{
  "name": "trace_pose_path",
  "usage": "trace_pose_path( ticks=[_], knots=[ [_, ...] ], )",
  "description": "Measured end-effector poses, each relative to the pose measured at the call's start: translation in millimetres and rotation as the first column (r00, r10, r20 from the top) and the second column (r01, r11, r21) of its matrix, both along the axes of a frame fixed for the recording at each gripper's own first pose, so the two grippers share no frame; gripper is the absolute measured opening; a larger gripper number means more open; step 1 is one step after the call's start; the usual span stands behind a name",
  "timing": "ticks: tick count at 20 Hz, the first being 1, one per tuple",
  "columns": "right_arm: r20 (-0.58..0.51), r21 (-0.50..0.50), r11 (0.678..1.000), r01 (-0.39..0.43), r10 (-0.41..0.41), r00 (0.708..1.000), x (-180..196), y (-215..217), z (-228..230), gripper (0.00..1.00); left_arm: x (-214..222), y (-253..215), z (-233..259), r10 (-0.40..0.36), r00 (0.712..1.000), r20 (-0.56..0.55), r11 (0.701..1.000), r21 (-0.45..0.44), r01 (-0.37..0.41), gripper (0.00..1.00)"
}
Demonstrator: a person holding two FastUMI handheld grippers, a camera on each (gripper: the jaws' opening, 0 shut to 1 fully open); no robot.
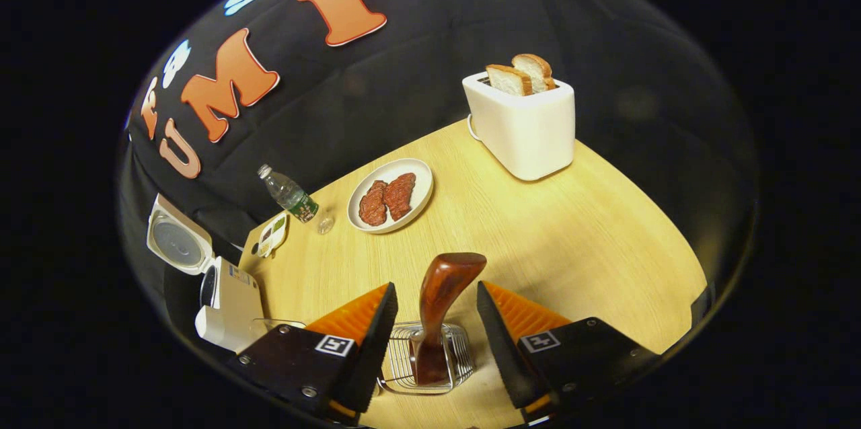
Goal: Close the left gripper, press the button to open the rice cooker; take a wooden spoon from the chopstick holder with the right hand, scoop a spoonful of rice and pour it into the rice cooker, then put the wooden spoon back into the chopstick holder.
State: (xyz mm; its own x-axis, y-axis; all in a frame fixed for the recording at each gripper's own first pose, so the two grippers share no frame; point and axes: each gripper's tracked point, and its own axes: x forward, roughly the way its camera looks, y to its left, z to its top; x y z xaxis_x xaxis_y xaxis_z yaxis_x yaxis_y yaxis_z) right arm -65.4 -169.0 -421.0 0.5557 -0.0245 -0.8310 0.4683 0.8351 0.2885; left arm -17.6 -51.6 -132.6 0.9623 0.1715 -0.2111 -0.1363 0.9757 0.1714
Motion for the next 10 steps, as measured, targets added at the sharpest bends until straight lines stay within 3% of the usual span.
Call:
trace_pose_path(
  ticks=[3, 4, 5, 10],
  knots=[
    [-0.013, 0.006, 0.999, 0.031, -0.031, 0.999, 6, -1, -7, 0.49, -3, 4, 0, 0.024, 1.0, -0.008, 1.0, -0.01, -0.024, 1.0],
    [-0.019, 0.016, 0.999, 0.034, -0.034, 0.999, 6, 1, -10, 0.45, -6, 5, -1, 0.031, 0.999, -0.009, 0.999, -0.012, -0.031, 1.0],
    [-0.022, 0.027, 0.999, 0.041, -0.04, 0.999, 6, 3, -11, 0.29, -6, 6, 0, 0.035, 0.999, -0.009, 0.999, -0.013, -0.035, 1.0],
    [0.01, 0.058, 0.997, 0.06, -0.06, 0.998, -1, 6, 0, 0.23, -7, 12, -1, 0.046, 0.999, -0.017, 0.999, -0.007, -0.046, 1.0]
  ],
)
